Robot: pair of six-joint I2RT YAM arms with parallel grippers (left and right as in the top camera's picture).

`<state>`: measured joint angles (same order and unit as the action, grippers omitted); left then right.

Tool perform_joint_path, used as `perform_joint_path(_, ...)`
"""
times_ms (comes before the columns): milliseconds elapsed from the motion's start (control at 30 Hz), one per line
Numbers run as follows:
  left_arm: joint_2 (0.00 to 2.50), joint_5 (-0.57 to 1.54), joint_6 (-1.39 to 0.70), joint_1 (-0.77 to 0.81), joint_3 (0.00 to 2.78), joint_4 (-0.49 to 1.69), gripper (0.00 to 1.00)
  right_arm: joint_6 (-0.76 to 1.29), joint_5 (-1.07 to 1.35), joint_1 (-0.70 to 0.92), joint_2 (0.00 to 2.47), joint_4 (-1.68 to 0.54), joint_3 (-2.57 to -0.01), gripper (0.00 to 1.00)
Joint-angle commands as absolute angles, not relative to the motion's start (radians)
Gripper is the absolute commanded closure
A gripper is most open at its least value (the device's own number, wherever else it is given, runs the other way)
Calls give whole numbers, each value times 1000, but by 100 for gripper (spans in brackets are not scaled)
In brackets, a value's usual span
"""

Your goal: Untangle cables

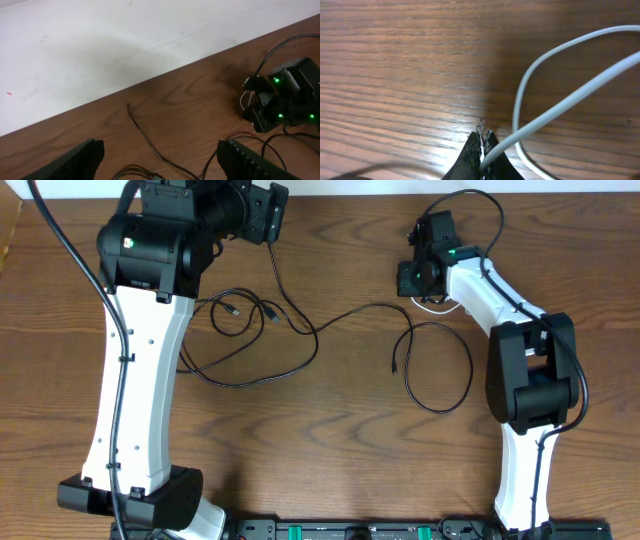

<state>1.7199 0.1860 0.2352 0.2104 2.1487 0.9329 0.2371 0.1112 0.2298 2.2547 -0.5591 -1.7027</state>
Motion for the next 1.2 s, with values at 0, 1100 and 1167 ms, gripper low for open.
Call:
perform_joint_path(0, 1694, 199, 227, 209, 2148, 934, 23, 238, 208, 250, 2263, -537, -1723, 99)
perform_joint_path(1100, 1694, 199, 227, 209, 2148, 934, 23, 105, 241, 238, 1623, -626, -1806, 99)
perform_joint_path(1167, 1694, 200, 226, 209, 2148, 934, 23, 87, 190, 230, 1600, -653, -1807, 99)
